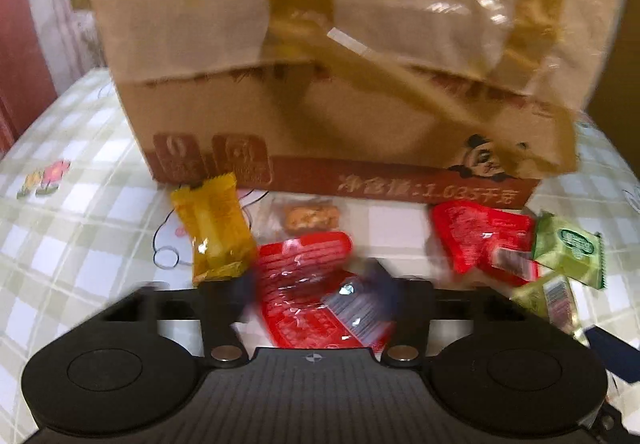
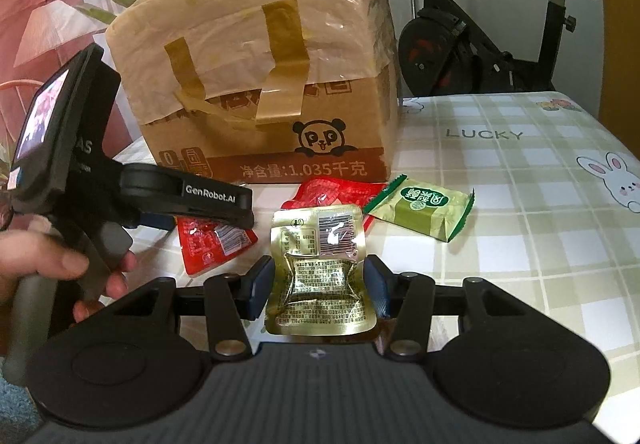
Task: Organize snacks
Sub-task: 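Grasp the red snack packet with the left tool while the right tool holds the gold packet, then carry the red and gold packets over the box and open both tools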
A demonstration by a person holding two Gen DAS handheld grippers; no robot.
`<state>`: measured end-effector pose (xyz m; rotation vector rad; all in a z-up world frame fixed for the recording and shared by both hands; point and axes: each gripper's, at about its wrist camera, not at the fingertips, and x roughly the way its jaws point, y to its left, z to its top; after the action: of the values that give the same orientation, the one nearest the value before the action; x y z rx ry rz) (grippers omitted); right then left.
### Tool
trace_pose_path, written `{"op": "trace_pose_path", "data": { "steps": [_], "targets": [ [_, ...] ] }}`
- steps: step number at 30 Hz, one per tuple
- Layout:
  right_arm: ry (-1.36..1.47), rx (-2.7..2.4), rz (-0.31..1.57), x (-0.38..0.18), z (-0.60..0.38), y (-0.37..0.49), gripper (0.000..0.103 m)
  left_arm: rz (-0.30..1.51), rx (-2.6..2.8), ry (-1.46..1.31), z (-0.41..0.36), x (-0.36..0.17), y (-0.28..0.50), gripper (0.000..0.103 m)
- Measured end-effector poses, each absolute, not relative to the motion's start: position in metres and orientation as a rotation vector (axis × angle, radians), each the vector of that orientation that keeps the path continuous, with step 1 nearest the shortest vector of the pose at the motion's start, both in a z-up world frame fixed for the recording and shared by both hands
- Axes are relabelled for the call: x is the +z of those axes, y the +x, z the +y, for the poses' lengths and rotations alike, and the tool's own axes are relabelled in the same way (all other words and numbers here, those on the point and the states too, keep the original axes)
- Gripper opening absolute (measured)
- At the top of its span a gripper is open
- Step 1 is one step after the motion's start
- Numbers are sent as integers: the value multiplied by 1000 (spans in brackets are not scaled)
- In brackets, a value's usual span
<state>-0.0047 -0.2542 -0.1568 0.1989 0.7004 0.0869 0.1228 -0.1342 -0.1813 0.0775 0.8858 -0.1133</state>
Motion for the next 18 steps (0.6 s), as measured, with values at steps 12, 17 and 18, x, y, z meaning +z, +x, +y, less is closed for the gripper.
{"op": "trace_pose_path", "data": {
  "steps": [12, 17, 18],
  "targets": [
    [204, 90, 693, -154, -249, -9, 52, 899, -208, 11, -94, -167, 74, 28],
    [198, 96, 693, -151, -242, -13, 52, 870, -237, 10, -79, -159, 60, 25],
    [196, 96, 693, -151, -242, -14, 52, 862, -244, 11, -79, -158, 61, 25]
  ]
}}
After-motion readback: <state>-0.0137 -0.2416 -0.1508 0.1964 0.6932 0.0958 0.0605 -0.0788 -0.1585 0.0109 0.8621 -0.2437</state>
